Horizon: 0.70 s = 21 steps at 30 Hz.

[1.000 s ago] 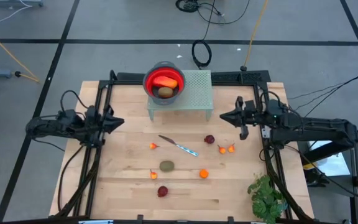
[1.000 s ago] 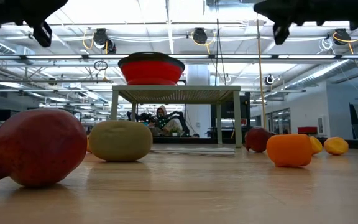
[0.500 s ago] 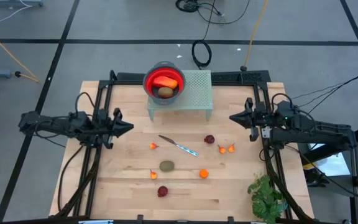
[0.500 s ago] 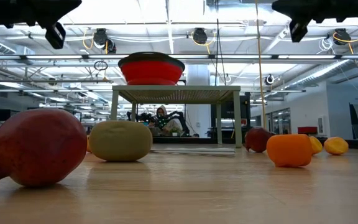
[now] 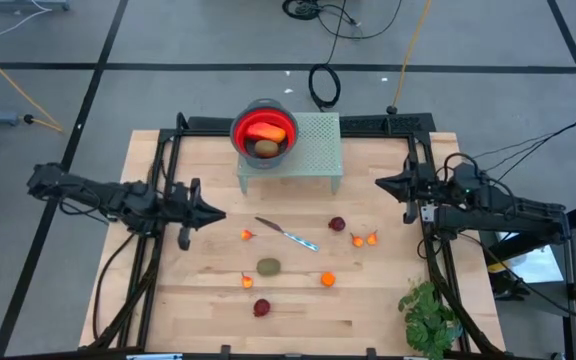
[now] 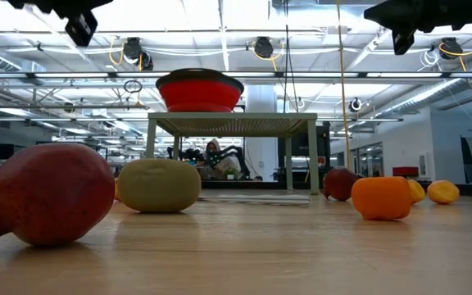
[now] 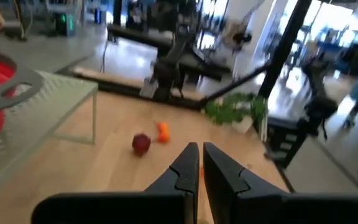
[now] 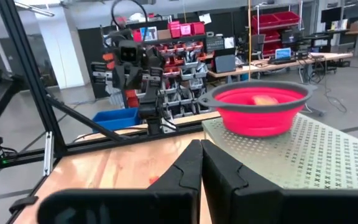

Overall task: Pick & Place Fruit
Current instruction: Put the kiwi into the red strainer bowl

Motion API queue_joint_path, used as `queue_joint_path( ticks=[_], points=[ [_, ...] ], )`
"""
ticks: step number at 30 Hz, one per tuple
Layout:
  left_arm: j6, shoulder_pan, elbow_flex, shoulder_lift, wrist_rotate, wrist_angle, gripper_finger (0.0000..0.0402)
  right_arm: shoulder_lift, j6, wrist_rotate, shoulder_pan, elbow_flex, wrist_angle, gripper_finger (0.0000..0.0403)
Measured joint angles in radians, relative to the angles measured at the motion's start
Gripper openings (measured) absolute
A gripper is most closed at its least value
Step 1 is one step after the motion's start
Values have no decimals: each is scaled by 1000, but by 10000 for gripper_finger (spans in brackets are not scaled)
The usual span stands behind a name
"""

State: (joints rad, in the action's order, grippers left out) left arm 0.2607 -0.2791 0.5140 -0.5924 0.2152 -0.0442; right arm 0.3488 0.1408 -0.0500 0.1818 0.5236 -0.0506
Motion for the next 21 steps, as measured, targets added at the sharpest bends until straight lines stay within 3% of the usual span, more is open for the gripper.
queue_joint_path(
  ticks=[7,14,21],
  points=[
    [41,-77,211,-212,50,-136,21,-26,-11,0,0,0,-44,1],
    [164,-175,389,-452,125,-173,21,-53,-30,-2,0,-4,-64,1],
    [307,-243,581,-683,173,-307,21,-129,9,-3,0,-132,50,1]
  ],
)
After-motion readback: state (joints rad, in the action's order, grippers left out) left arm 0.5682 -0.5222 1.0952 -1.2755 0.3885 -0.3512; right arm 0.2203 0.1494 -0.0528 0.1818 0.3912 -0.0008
